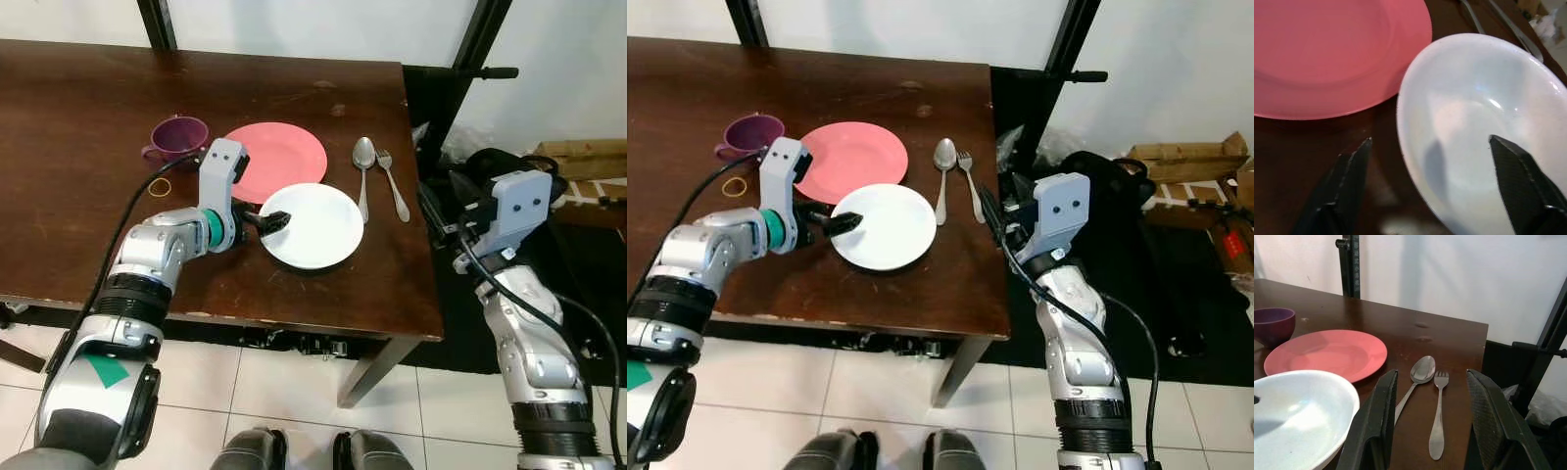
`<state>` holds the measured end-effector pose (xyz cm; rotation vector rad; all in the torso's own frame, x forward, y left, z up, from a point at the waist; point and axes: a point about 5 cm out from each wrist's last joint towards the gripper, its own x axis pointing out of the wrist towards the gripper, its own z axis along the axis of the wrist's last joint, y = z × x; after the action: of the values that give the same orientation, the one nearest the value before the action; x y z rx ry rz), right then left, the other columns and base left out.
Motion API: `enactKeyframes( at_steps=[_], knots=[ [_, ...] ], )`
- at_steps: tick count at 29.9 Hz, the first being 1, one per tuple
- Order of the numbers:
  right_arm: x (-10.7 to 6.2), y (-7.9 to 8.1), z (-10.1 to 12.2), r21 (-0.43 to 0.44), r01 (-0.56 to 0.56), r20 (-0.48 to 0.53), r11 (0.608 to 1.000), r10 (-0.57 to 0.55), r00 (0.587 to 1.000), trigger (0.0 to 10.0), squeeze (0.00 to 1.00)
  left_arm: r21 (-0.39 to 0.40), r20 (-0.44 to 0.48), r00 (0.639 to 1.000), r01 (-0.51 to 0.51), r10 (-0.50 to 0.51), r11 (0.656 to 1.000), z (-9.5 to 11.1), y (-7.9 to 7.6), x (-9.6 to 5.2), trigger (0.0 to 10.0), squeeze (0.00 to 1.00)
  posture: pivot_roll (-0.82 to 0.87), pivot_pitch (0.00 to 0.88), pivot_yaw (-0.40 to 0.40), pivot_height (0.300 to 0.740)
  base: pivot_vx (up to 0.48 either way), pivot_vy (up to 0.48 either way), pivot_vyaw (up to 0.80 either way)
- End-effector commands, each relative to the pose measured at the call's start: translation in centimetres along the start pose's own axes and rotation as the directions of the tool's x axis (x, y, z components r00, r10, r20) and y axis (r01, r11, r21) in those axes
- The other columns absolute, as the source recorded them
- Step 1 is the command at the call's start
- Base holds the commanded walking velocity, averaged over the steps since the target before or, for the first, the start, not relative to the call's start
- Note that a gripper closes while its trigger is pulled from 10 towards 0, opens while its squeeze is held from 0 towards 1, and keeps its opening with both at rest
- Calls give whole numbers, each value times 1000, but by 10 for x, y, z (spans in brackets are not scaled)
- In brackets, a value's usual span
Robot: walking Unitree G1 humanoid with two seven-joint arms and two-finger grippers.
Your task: Setting the table
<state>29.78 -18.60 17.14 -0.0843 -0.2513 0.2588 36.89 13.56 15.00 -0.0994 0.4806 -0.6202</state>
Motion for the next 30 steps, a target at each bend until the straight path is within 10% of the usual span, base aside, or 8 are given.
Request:
enactKeyframes(
  at_steps=[1, 2, 3, 8, 27, 29, 30],
  knots=[
    [-3, 2, -1, 11, 0, -10, 1000, 0, 1000, 10000, 0, -24, -6, 1000, 11, -11, 1000, -1, -1, 2, 4784, 0, -1, 7, 82, 740, 0, 0, 0],
    [-3, 2, -1, 11, 0, -10, 1000, 0, 1000, 10000, 0, -24, -6, 1000, 11, -11, 1000, -1, -1, 2, 4784, 0, -1, 7, 82, 740, 0, 0, 0],
    [-4, 1, -2, 14, 4, -12, 1000, -3, 1000, 10000, 0, -31, -6, 1000, 9, -9, 999, 0, -2, 3, 2039, 0, -1, 7, 83, 740, 0, 0, 0],
    [-5, 2, -2, 18, 8, -15, 1000, -8, 1000, 10000, 0, -42, -15, 1000, -6, 6, 999, 0, 0, 5, 0, 0, 1, 22, 90, 740, 0, 0, 0],
    [-6, 0, -2, 19, 19, -21, 1000, -18, 1000, 10000, 0, -98, -83, 995, -56, 48, 994, -20, 5, 10, 0, 0, 0, 28, 89, 740, 0, 0, 0],
    [-6, -1, -1, 18, 21, -18, 1000, -21, 1000, 10000, 0, -105, 28, 998, -59, 62, 993, -2, 7, 5, 0, 0, 2, 28, 85, 740, 0, 0, 0],
    [-5, -1, 0, 17, 23, -16, 1000, -22, 1000, 10000, 0, -104, 122, 990, -65, 77, 992, 14, 8, -2, 10000, 0, 2, 28, 85, 740, 0, 0, 0]
  ],
)
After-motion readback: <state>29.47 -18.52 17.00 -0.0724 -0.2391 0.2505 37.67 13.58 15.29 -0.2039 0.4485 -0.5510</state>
